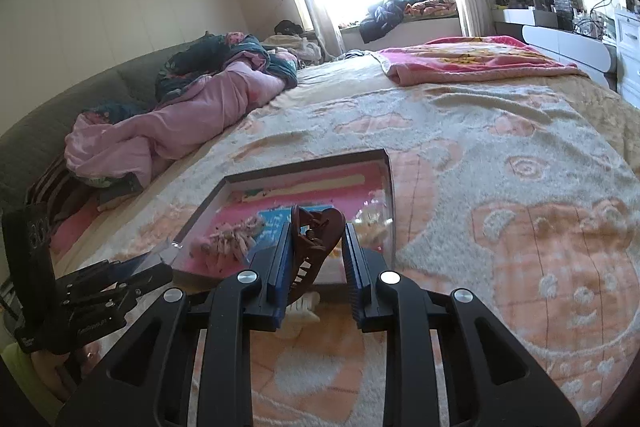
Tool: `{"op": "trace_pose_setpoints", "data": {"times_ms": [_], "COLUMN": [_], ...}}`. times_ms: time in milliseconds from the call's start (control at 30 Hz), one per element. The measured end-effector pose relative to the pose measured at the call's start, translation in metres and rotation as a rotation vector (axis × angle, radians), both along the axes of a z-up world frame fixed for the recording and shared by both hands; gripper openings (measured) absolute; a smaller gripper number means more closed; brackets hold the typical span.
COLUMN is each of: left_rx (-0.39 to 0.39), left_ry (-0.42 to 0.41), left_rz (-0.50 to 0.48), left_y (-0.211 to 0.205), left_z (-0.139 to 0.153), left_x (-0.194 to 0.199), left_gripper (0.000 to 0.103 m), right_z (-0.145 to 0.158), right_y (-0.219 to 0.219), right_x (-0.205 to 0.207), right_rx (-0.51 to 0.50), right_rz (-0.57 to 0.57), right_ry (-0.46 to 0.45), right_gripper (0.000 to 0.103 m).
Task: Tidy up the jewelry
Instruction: 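Carry the earring card with the left tool into the tray while the right tool carries the brown clip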
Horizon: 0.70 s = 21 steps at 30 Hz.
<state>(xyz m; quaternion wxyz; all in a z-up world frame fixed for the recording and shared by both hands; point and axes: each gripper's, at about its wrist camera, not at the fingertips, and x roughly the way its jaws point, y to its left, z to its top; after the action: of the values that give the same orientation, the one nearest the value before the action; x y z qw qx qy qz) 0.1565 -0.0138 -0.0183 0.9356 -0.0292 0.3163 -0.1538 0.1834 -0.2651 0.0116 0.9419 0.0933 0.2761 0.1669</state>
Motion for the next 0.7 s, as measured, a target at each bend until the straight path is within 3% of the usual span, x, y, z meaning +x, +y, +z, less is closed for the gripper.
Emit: {"op": "trace_pose_setpoints", "data": {"times_ms": [700], "left_rx": [-0.022], "left_ry": [0.022], "left_rz": [0.031], "left_y": [0.011], "left_z": [-0.003], "left_x": [0.047], "left_gripper": [0.032], "right_z": [0.002], "right_y": [0.013], "right_x": [0.047], "right_rx": [-0.009], "right_rz": [-0.035], "right_ry": [0.000], "right_gripper": [0.022]}}
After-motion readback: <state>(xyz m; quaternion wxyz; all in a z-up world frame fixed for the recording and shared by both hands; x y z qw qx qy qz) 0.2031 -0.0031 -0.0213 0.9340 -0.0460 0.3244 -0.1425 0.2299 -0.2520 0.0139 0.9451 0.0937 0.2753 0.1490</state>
